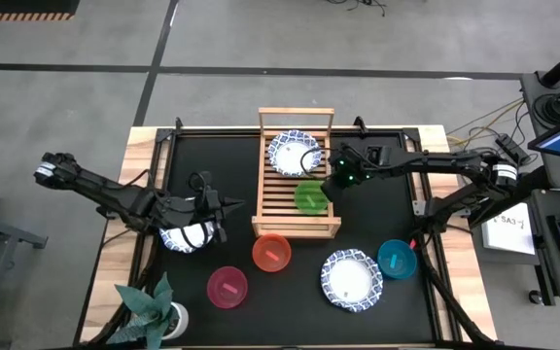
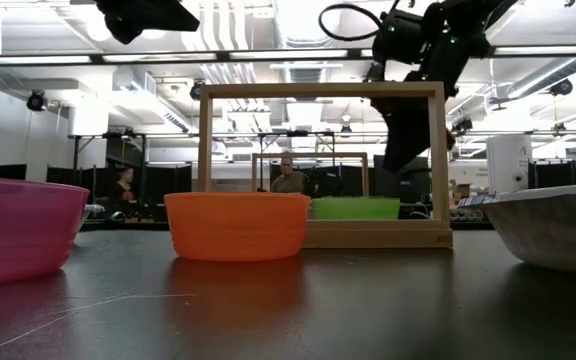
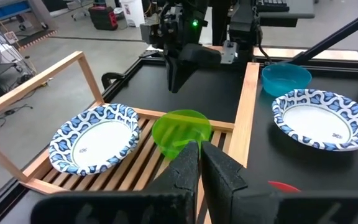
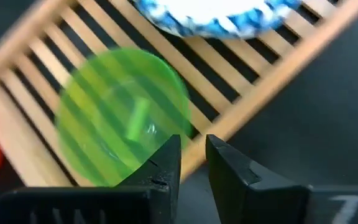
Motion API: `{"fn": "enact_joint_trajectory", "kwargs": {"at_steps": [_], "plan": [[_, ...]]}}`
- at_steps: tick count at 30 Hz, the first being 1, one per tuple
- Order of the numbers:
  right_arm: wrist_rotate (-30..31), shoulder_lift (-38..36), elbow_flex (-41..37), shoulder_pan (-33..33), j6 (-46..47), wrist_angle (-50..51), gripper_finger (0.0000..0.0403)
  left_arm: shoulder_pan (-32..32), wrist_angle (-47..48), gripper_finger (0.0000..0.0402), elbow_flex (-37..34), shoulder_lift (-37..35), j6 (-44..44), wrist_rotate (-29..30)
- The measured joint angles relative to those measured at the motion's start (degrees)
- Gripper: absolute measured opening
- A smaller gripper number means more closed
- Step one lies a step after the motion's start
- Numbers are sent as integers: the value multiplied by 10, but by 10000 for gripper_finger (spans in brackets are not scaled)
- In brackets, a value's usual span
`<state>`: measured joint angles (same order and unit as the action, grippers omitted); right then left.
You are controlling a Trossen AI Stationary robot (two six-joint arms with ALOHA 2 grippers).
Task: Place and stack bowls onto a shelf
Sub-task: Put the green bowl on the shelf, then stack the left white bowl on top of the white bowl on the shelf
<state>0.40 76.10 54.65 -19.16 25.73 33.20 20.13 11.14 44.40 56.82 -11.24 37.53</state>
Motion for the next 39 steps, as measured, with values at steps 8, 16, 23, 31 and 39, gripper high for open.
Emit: {"fn": "enact_joint_trajectory", "kwargs": {"at_steps": [8,16,23,31,39], "plan": [[12,35,-35,1,-18,12,13,9,0,0,0,0,-13,0],[4,82,-51,8,-32,-79,9,9,0,0,0,0,-17,0],[-53,112,-47,21,-78,-200,9,9,-2,0,0,0,-17,0],[-5,75,-47,18,-112,-168,9,9,-5,0,0,0,-29,-1],[45,-35,-55,40,-117,-116,9,9,0,0,0,1,-45,-6]]}}
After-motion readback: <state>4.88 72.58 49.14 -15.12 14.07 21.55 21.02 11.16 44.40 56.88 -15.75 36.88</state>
